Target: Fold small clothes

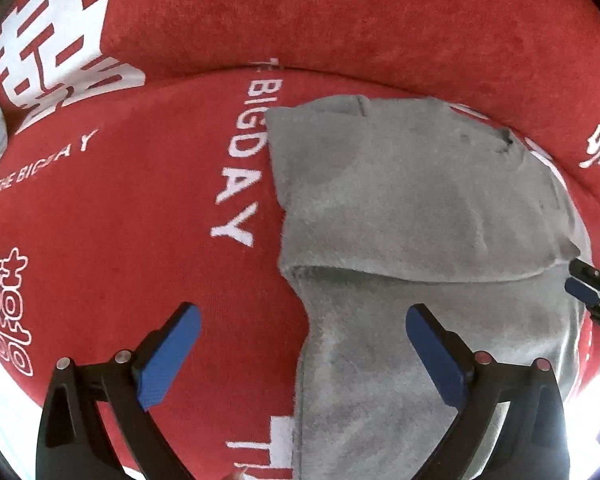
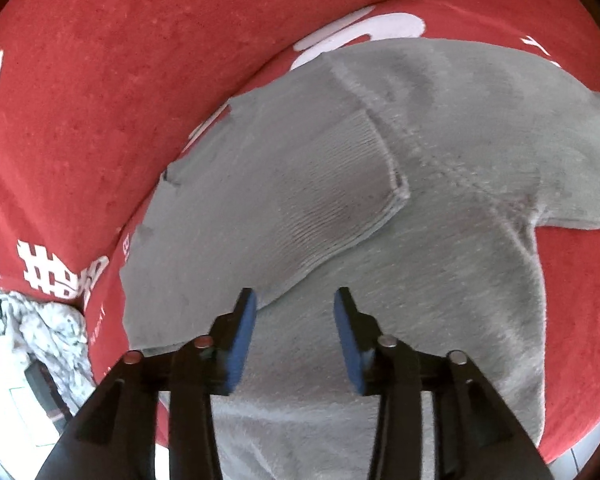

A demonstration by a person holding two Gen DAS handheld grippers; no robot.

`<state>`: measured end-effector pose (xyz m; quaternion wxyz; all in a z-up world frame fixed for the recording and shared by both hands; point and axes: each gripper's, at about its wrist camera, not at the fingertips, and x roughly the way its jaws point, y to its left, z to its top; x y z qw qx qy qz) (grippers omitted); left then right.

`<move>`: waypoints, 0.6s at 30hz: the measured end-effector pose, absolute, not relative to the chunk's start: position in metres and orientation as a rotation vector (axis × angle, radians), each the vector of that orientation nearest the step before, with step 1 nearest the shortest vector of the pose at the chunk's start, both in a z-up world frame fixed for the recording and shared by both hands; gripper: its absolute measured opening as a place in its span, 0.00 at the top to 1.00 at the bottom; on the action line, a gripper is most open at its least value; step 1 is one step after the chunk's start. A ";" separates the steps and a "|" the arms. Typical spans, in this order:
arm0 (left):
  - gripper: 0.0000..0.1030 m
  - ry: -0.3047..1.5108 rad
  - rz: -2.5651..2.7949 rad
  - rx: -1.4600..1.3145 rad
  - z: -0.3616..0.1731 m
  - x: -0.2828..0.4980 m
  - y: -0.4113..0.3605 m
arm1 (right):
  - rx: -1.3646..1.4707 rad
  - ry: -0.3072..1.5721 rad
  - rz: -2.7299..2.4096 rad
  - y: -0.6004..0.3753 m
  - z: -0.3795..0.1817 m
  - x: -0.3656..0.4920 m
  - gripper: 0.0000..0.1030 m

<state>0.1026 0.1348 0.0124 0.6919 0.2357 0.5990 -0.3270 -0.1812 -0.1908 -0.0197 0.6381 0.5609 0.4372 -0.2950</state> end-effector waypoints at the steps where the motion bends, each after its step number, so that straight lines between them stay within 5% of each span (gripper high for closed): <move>1: 0.00 1.347 -0.717 0.523 0.010 0.108 0.134 | 1.283 0.999 -0.675 -0.190 -0.021 -0.180 0.56; 12: 0.00 1.417 -0.698 0.344 -0.015 0.203 0.101 | 1.428 0.892 -0.803 -0.229 -0.044 -0.204 0.55; 13: 0.02 1.421 -0.694 0.373 -0.026 0.210 0.090 | 1.436 0.880 -0.805 -0.233 -0.047 -0.204 0.55; 15: 0.23 1.436 -0.673 0.408 -0.041 0.216 0.078 | 1.416 0.875 -0.808 -0.238 -0.047 -0.200 0.56; 16: 0.34 1.463 -0.667 0.408 -0.049 0.218 0.074 | 1.389 0.891 -0.812 -0.240 -0.045 -0.195 0.75; 17: 0.34 1.462 -0.660 0.395 -0.050 0.218 0.073 | 1.351 0.915 -0.806 -0.244 -0.042 -0.189 0.89; 18: 0.34 1.447 -0.658 0.389 -0.047 0.218 0.072 | 1.294 0.926 -0.782 -0.247 -0.035 -0.181 0.93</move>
